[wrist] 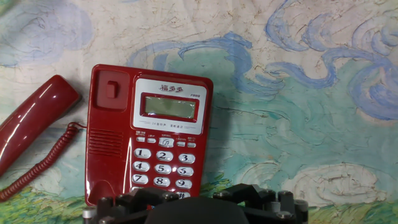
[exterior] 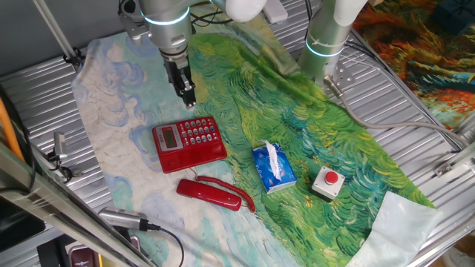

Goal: Place the handset of the telephone on the corresponding phone cradle

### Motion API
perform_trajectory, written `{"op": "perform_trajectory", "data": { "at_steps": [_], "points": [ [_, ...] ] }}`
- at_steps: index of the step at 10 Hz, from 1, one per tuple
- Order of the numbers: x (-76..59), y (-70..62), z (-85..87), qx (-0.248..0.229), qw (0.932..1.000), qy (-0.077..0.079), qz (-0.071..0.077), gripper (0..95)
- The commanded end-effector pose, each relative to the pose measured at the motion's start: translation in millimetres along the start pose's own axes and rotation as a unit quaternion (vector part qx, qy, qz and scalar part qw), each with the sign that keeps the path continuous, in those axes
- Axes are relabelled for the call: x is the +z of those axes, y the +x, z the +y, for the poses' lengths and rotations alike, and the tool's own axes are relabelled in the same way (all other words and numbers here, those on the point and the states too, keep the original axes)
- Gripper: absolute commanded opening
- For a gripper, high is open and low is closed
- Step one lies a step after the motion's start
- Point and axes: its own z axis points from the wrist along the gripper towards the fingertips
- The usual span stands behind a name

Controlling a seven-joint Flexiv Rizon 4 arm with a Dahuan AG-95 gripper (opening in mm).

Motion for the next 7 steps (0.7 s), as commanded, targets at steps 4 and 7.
{"op": "perform_trajectory", "data": {
  "at_steps": [4, 7],
  "points": [
    [0.8, -1.0, 0.2, 0.000, 1.0000, 0.000, 0.002, 0.0],
    [0.6, -1.1, 0.3, -0.004, 0.9999, 0.012, 0.007, 0.0]
  ]
}}
